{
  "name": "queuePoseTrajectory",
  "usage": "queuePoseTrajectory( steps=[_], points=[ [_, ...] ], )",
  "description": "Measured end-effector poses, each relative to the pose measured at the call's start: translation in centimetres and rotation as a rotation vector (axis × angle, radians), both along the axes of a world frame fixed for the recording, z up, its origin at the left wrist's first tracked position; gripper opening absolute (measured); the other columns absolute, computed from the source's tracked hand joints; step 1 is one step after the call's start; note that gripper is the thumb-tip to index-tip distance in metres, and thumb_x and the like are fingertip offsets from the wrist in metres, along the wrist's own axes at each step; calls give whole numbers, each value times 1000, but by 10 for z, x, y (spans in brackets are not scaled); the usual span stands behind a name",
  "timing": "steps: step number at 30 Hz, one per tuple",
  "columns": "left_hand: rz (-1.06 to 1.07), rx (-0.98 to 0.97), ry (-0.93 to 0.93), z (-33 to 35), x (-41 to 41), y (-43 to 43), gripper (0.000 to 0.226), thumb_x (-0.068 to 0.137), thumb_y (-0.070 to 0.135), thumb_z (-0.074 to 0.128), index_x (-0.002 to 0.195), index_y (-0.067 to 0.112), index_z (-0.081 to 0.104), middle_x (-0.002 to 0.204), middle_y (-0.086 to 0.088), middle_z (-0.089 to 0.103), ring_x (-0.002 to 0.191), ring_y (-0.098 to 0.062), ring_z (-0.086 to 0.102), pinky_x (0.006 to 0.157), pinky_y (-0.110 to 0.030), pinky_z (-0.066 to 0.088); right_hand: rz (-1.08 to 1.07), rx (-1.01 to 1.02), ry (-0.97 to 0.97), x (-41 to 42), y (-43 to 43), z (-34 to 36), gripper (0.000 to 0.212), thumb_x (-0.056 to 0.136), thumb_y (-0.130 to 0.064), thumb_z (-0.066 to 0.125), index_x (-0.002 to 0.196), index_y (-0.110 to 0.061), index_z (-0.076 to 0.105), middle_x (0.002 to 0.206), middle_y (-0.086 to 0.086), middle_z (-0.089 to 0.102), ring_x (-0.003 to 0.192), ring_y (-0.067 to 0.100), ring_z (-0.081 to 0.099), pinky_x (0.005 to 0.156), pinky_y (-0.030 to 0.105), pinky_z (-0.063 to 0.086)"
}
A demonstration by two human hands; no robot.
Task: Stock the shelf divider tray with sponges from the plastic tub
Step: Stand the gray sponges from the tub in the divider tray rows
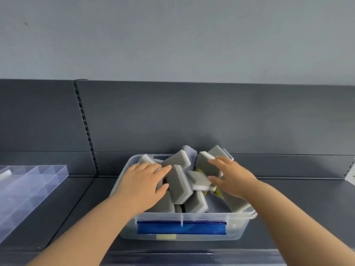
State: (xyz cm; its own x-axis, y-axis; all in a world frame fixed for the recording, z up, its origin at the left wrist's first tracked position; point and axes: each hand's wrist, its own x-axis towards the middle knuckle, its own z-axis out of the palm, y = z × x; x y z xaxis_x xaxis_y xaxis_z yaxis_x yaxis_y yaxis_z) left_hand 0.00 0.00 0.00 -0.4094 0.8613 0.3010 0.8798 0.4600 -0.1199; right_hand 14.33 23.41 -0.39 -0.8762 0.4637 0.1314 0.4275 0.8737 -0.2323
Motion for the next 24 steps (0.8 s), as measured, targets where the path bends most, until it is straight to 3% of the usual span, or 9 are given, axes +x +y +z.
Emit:
queuePoseTrajectory(
  steps=[6, 10, 13, 17, 21, 24],
  points=[
    [-74, 38, -18, -6, -11, -7, 52, 91, 55, 27, 141, 40, 25, 139, 19, 39, 124, -5, 39, 98, -28, 37, -229, 23, -144, -18, 25, 8, 43, 89, -43, 49, 128, -25, 42, 136, 0, 42, 114, 26, 48, 80, 36, 42],
    [-108, 23, -14, -6, -14, -12, 53, 92, 54, 28, 143, 41, 21, 140, 21, 37, 122, -2, 40, 92, -23, 39, -261, -80, -146, -43, 28, -1, 44, 88, -36, 55, 126, -18, 44, 138, 5, 40, 120, 28, 44, 88, 38, 46],
    [-135, 11, -11, -3, -16, -18, 52, 92, 52, 28, 142, 42, 21, 138, 23, 39, 120, 0, 40, 90, -21, 38, -319, -85, -117, -56, 26, -9, 48, 82, -20, 60, 127, -16, 43, 134, 8, 44, 120, 31, 44, 88, 34, 45],
    [-170, -25, 1, 2, -23, -19, 50, 93, 49, 31, 142, 42, 23, 138, 22, 39, 119, 0, 42, 89, -21, 39, -303, -194, 254, -52, 26, 3, 57, 76, -15, 63, 129, -22, 45, 117, 3, 53, 109, 25, 50, 85, 32, 44],
    [-280, -178, -19, -1, -28, 7, 48, 95, 41, 37, 141, 41, 25, 139, 16, 39, 121, -6, 41, 95, -29, 41, -231, -642, 722, -22, 19, 37, 48, 80, -24, 69, 123, -27, 48, 104, -4, 57, 91, 20, 58, 78, 37, 51],
    [-407, -287, 78, -4, -25, 42, 54, 92, 32, 49, 142, 37, 27, 145, 9, 34, 128, -15, 35, 105, -37, 32, -159, -917, 835, 5, 11, 50, 41, 83, -23, 67, 120, -21, 51, 108, 7, 60, 98, 25, 61, 71, 38, 57]
  ],
)
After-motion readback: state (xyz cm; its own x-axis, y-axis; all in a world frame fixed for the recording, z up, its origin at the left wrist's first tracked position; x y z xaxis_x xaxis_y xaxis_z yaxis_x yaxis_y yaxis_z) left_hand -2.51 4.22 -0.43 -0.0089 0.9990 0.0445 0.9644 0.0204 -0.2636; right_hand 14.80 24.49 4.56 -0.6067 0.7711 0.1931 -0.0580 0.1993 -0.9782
